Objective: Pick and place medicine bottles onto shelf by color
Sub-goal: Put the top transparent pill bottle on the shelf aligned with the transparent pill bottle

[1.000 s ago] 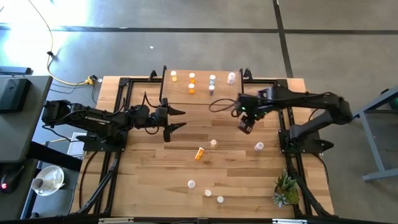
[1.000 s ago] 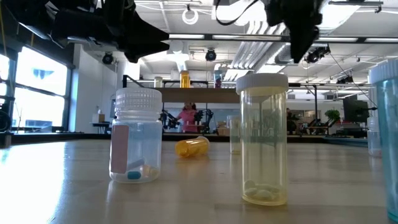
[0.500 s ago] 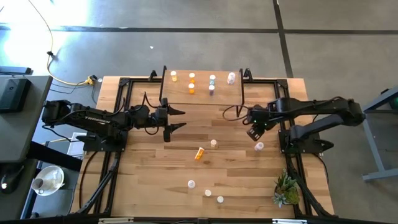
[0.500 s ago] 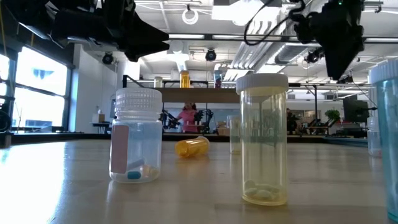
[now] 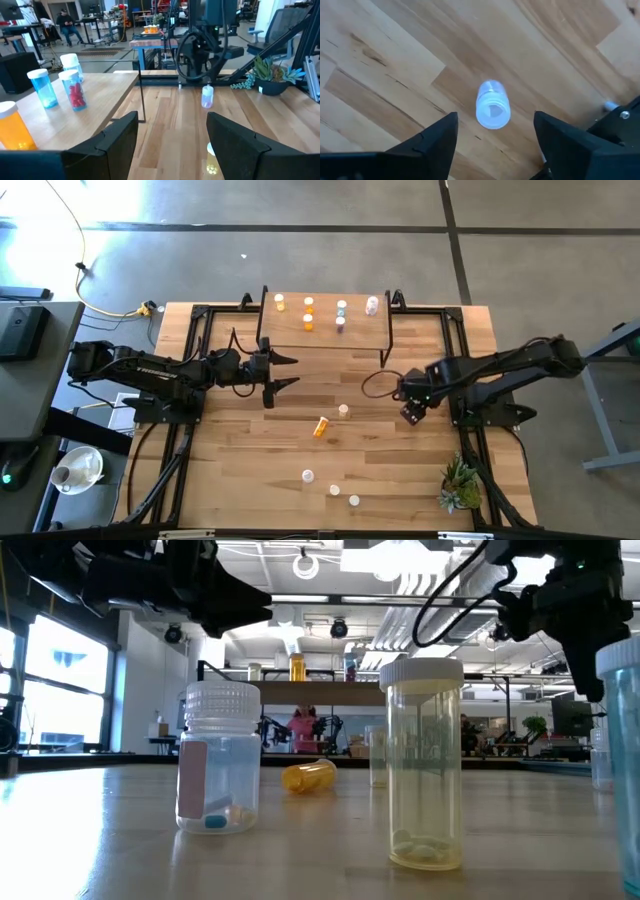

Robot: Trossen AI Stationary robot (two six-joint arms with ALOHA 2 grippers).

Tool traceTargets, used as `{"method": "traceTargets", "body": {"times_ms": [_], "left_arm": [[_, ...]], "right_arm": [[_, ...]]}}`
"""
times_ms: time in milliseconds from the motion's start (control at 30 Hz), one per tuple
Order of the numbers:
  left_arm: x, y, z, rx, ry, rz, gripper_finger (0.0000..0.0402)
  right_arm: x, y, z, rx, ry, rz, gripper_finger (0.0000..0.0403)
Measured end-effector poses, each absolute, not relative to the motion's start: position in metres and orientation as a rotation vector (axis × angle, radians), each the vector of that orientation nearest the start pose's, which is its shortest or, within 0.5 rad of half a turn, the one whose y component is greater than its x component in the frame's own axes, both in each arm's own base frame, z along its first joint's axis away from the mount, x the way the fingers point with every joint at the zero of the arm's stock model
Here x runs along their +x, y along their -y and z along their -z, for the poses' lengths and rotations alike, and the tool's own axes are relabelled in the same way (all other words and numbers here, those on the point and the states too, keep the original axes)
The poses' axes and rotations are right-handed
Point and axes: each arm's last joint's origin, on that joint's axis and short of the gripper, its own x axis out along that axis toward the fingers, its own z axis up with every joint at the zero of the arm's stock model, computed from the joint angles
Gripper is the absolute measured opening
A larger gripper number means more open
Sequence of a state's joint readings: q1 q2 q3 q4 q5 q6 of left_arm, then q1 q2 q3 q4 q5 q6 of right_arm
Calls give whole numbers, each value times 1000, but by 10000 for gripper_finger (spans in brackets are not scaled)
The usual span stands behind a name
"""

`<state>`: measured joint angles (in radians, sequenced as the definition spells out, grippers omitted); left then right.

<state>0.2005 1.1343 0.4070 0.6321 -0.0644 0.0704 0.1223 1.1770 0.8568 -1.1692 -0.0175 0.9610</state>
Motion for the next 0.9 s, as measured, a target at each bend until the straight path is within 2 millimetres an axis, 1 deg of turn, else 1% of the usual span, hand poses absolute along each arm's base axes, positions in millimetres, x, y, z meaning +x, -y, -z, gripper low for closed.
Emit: {"method": "traceTargets", "body": {"times_ms": [233,500,733,900], "left_arm": [[222,-49,-216,85,-106,-295,227],[222,-49,-218,104,-85,-296,227],[222,-49,-218,104,-84,-296,227],[222,-49,-218,105,-84,-296,227]], "right_arm": [[174,-30,-219,725,-1407,634,255],[170,-31,-196,761,-1394,663,255],[168,-31,-189,786,-1396,674,254],[167,-31,-184,794,-1397,676,236]]}}
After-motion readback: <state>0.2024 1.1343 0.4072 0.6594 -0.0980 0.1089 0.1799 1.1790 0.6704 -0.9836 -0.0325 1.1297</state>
